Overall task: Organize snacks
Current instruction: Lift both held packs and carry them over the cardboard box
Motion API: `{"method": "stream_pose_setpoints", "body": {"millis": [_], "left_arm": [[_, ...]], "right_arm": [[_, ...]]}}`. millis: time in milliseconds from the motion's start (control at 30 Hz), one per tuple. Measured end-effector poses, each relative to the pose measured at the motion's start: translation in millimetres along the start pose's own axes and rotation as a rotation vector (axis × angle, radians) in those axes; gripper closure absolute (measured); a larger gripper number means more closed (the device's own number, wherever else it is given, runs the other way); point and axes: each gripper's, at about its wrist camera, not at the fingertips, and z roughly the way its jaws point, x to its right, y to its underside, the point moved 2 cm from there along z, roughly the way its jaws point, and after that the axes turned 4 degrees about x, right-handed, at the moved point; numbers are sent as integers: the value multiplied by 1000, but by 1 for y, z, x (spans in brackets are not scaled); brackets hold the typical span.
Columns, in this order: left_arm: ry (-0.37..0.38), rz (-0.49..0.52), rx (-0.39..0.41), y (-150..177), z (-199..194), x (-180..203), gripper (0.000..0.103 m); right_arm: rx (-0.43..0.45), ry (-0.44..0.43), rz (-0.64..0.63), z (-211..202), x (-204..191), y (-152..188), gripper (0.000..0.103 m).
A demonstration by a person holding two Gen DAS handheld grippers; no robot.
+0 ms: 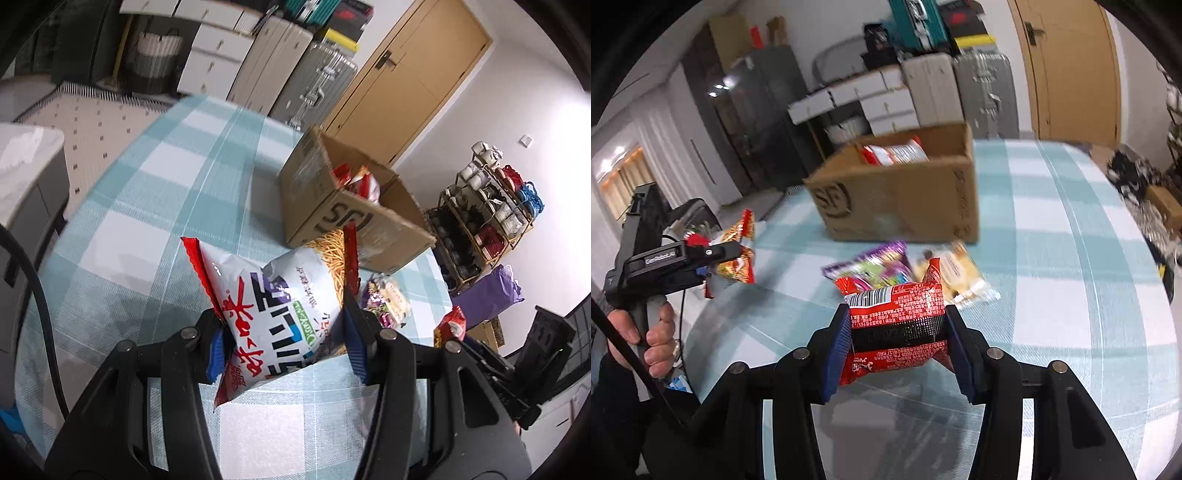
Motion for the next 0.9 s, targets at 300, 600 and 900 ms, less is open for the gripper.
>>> {"method": "stream_pose_setpoints", "body": {"millis": [300,600,900], "left_arm": [[-20,160,51,20,-29,45,54],[-70,235,47,24,-28,71,54],[-109,261,87,-13,-43,80,54]], "right_arm": [[123,-42,-53,-23,-27,-12,53],[202,-84,-15,-51,-27,-27,53],[270,-116,-23,-85,-30,-69,53]]}}
